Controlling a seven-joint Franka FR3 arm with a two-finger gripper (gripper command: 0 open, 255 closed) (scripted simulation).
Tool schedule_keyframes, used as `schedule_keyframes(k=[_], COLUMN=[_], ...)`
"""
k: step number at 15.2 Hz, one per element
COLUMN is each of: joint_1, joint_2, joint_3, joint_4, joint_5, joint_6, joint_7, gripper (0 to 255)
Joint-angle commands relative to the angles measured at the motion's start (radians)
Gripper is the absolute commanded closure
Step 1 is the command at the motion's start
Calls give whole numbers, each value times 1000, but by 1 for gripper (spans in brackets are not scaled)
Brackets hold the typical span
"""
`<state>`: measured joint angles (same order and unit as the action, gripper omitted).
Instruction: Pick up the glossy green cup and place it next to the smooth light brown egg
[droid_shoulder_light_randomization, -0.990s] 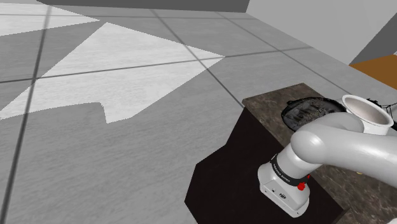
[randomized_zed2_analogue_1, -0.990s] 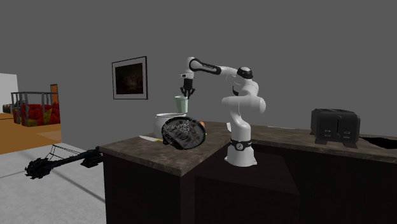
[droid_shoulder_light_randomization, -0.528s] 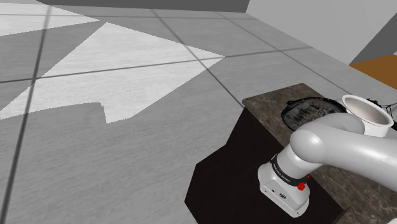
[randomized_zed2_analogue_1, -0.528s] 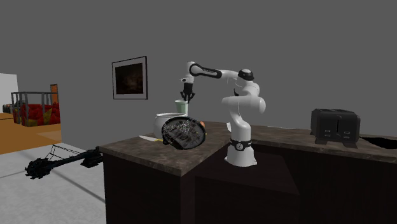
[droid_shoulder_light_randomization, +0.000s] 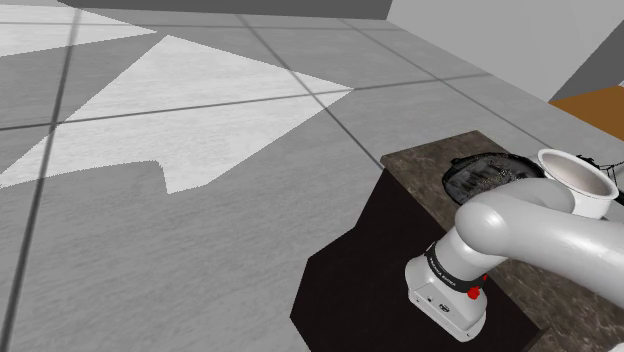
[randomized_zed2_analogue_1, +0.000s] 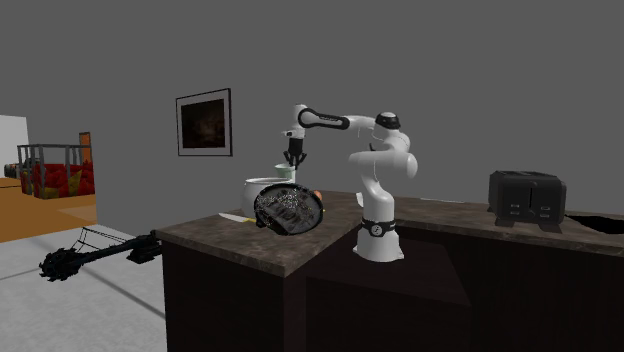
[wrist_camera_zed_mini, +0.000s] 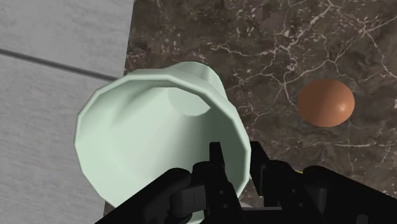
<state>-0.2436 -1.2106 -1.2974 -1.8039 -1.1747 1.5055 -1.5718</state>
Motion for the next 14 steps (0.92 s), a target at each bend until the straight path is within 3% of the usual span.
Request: schedule_keyframes(k=[1, 14], joint_1=[-5, -23], joint_2=[-12, -59], joint_3=[-14, -80], joint_4=[-18, -88], joint_5=[-13, -74], joint_6=[17, 85], joint_7=[5, 25], gripper=[255, 255])
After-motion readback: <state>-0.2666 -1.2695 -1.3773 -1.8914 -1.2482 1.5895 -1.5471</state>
